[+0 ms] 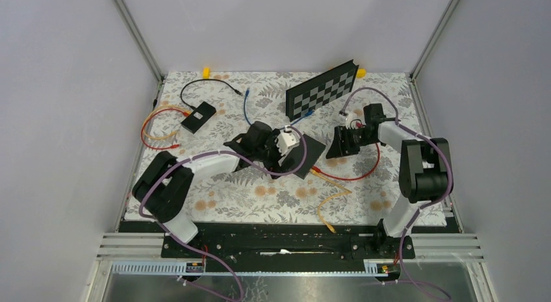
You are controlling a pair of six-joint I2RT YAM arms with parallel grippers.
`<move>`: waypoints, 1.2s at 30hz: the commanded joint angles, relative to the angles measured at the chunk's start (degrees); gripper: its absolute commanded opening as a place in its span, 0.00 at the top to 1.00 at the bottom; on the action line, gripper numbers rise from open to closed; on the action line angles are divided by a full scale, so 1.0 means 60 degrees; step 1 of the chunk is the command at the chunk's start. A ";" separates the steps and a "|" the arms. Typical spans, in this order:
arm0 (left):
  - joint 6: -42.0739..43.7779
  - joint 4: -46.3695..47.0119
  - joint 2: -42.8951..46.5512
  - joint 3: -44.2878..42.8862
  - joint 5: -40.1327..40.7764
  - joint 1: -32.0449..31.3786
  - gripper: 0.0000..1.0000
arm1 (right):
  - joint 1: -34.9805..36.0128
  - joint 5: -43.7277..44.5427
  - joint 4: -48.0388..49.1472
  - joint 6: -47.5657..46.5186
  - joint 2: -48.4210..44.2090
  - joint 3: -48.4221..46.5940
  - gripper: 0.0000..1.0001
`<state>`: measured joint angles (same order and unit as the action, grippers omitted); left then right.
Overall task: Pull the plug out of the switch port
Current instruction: Pull the connector from the switch port.
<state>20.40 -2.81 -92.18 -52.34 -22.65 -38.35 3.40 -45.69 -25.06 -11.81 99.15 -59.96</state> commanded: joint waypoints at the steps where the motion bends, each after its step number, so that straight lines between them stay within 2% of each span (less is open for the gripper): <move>1: -0.0360 0.1037 -0.0627 -0.0035 0.0805 -0.0292 0.01 | 0.0185 -0.0630 -0.0235 -0.0206 0.0694 -0.0089 0.37; 19: -0.1290 0.1849 -0.1350 0.0305 0.1710 -0.0765 0.01 | 0.1242 -0.1221 -0.0221 -0.0295 0.2039 -0.0426 0.42; 36: -0.1973 0.2107 -0.1863 0.0409 0.1620 -0.0886 0.01 | 0.1528 -0.1185 -0.0726 -0.0930 0.3159 -0.1135 0.55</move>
<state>10.20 9.58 -102.02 -50.13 -13.08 -43.35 11.84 -55.11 -28.08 -13.80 115.37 -65.71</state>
